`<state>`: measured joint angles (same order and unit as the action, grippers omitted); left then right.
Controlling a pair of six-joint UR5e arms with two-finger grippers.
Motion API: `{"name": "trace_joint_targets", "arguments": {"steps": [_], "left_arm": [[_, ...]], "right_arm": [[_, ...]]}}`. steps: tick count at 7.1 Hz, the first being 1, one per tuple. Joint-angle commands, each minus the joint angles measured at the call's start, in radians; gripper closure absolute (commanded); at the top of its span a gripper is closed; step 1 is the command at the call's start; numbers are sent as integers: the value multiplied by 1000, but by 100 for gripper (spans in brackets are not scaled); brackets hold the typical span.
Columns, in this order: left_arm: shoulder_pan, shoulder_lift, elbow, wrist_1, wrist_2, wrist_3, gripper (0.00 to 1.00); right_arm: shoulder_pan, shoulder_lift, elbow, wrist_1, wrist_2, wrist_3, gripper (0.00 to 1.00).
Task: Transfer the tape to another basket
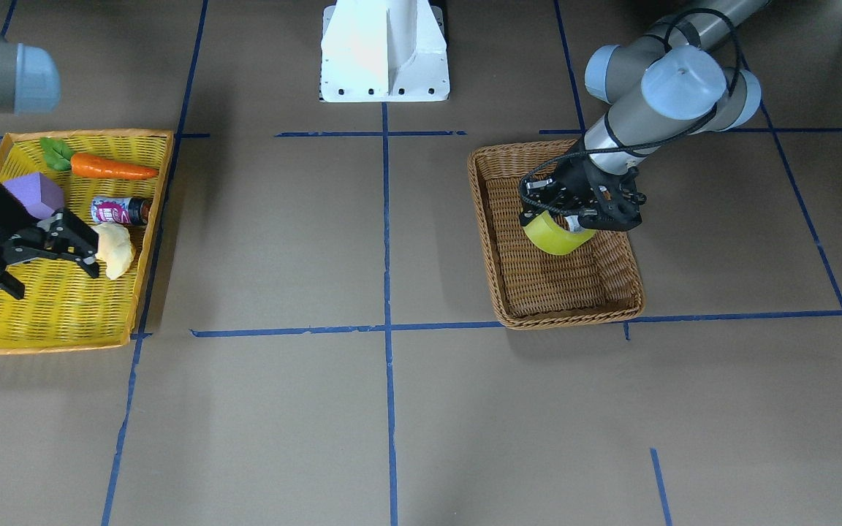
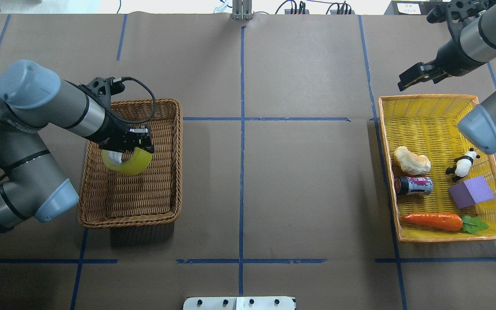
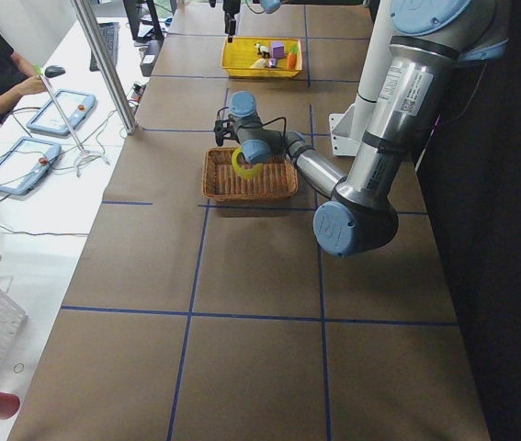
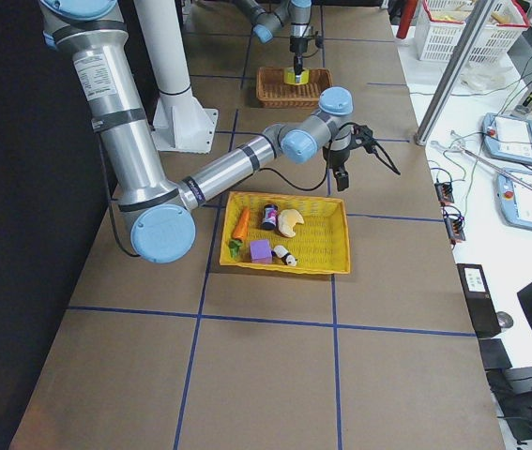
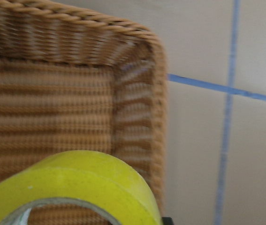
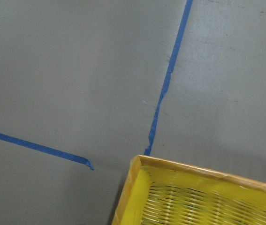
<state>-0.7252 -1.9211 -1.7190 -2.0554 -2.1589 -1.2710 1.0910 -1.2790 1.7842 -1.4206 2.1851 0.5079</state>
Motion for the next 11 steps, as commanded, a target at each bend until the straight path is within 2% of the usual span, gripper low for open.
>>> {"name": "trace_joint_targets", "arguments": {"steps": [1, 2, 3, 4, 6, 7, 9, 11], "left_arm": [[52, 2, -10, 89, 89, 21, 65], [76, 4, -22, 99, 126, 21, 1], [76, 5, -55, 110, 143, 22, 0], [66, 2, -107, 229, 139, 35, 0], [23, -9, -258, 496, 114, 258, 0], [-53, -9, -267, 529, 59, 309, 0], [-257, 14, -213, 543, -80, 564, 0], [-446, 53, -63, 546, -142, 863, 0]], "right_arm": [[44, -26, -5, -11, 5, -74, 0], [55, -36, -5, -11, 5, -89, 0], [70, -40, -9, -12, 19, -97, 0], [98, -43, -25, -23, 56, -138, 0], [168, -40, -29, -177, 64, -367, 0], [206, -54, -35, -220, 68, -443, 0], [324, -152, -96, -209, 186, -550, 0], [459, -251, -185, -198, 219, -792, 0]]}}
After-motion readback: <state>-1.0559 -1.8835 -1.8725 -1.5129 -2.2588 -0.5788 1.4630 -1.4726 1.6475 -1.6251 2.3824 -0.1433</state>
